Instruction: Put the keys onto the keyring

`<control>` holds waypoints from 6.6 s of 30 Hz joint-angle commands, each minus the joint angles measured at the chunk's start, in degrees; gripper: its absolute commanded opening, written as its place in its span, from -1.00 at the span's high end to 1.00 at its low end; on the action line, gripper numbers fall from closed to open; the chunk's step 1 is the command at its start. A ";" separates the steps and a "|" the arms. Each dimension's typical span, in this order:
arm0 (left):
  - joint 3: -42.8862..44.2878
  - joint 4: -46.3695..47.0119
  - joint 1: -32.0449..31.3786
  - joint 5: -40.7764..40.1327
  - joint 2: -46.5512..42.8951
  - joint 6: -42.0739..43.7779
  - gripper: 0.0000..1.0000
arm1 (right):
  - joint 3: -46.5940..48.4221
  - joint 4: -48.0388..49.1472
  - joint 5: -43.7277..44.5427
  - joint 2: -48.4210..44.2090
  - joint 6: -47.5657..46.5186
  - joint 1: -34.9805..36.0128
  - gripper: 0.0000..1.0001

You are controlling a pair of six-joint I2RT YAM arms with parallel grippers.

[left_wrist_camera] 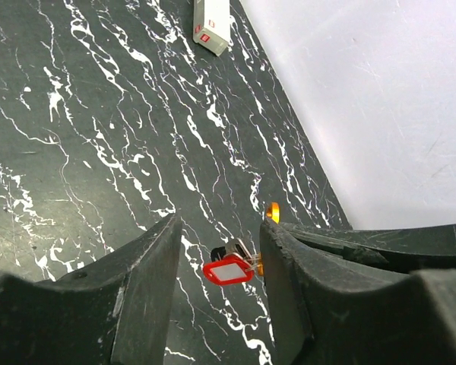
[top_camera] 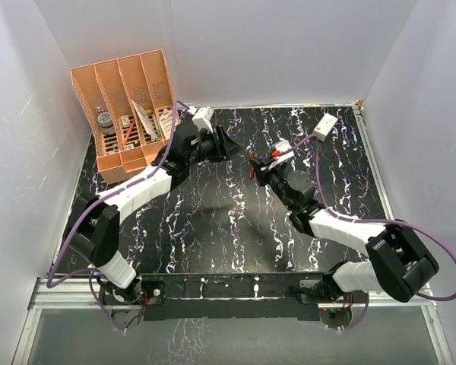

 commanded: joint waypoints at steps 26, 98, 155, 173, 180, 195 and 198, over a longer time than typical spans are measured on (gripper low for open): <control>1.22 7.22 0.24 11.51 2.77 2.98 0.16 | 4.64 6.24 -6.37 4.51 -3.33 0.35 1.00; 1.71 5.12 0.25 9.10 4.35 1.73 1.00 | 6.38 3.12 -7.89 4.48 -1.92 0.35 0.22; -16.91 25.79 4.58 0.51 -12.12 16.71 1.00 | 6.28 -26.08 26.44 -13.24 12.89 -0.18 -0.70; -12.00 19.93 7.62 8.55 -1.87 2.58 1.00 | 5.93 -26.63 26.45 -14.05 13.37 -0.18 -0.70; -12.23 16.73 7.64 6.16 -3.54 4.78 1.00 | 5.75 -26.51 26.44 -13.97 13.28 -0.27 -0.70; -11.86 18.67 3.33 9.91 4.23 1.85 1.00 | 5.99 -26.15 25.75 -12.97 14.00 -0.27 -0.70; -11.10 20.28 2.52 11.87 8.76 0.35 1.00 | 6.01 -26.19 25.70 -13.03 14.12 -0.27 -0.70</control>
